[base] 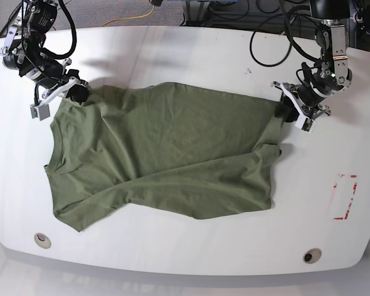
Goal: Layout the t-shirt on the table in an organized manner, then fold the t-shirt properly
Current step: 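Drag the shirt with both grippers, stretching it across the table, then pull both held shirt edges further away from the robot, spreading it flat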
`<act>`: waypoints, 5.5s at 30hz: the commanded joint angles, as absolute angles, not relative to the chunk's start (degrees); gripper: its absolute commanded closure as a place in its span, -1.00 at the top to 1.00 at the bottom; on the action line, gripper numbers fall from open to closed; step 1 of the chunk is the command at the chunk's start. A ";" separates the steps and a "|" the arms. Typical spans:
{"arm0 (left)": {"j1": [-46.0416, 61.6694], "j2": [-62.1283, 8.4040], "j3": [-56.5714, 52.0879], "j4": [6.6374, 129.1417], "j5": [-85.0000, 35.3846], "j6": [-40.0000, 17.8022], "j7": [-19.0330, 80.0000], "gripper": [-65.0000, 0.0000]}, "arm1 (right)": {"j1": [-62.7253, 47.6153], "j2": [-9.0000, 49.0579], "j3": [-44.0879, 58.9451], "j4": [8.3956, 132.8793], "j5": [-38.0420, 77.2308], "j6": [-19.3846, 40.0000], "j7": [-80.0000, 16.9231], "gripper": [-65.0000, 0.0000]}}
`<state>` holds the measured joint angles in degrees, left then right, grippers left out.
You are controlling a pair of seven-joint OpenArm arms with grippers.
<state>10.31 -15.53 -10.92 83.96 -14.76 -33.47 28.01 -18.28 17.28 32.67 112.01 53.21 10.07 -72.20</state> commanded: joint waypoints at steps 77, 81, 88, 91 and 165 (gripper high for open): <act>15.52 -15.16 -27.38 103.78 -14.73 -33.80 52.62 -1.00 | -17.10 3.03 40.04 93.76 71.69 15.08 -72.66 0.36; 15.52 -15.16 -27.38 103.78 -14.73 -33.80 52.62 -1.00 | -16.31 3.03 39.96 92.09 71.69 15.87 -72.57 0.30; 15.52 -15.16 -27.38 103.78 -14.73 -33.80 52.62 -1.00 | -14.11 2.86 39.87 89.89 69.58 16.13 -72.57 0.30; 15.52 -15.16 -27.38 103.78 -14.73 -33.80 52.62 -1.00 | -12.44 2.95 39.87 88.31 68.62 16.13 -72.57 0.30; 15.52 -15.16 -27.30 104.04 -14.81 -33.80 52.62 -1.00 | -13.32 3.74 35.38 99.21 64.31 16.31 -72.84 -1.00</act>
